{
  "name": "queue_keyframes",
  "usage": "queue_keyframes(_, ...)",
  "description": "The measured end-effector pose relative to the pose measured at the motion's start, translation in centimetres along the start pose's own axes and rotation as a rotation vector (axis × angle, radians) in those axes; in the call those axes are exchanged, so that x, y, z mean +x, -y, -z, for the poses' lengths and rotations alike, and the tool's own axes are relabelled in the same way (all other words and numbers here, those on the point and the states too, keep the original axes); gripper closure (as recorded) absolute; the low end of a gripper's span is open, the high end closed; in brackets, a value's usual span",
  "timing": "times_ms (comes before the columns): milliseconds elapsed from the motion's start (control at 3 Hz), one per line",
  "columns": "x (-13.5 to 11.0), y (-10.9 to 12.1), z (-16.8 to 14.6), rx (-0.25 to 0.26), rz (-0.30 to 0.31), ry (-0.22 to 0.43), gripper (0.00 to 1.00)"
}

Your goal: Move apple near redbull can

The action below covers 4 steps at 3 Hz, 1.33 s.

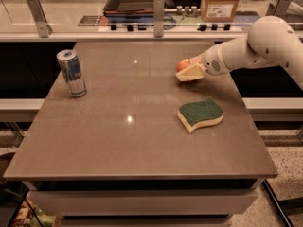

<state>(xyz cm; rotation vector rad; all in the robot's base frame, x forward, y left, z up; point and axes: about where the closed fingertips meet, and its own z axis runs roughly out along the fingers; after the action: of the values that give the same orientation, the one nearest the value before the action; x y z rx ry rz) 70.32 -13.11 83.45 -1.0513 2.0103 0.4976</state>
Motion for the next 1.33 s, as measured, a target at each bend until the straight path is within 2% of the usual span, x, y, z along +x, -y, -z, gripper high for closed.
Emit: queue_keyframes(1333, -0.16, -0.01, 0.1, 0.0, 0.0, 0.0, 1.0)
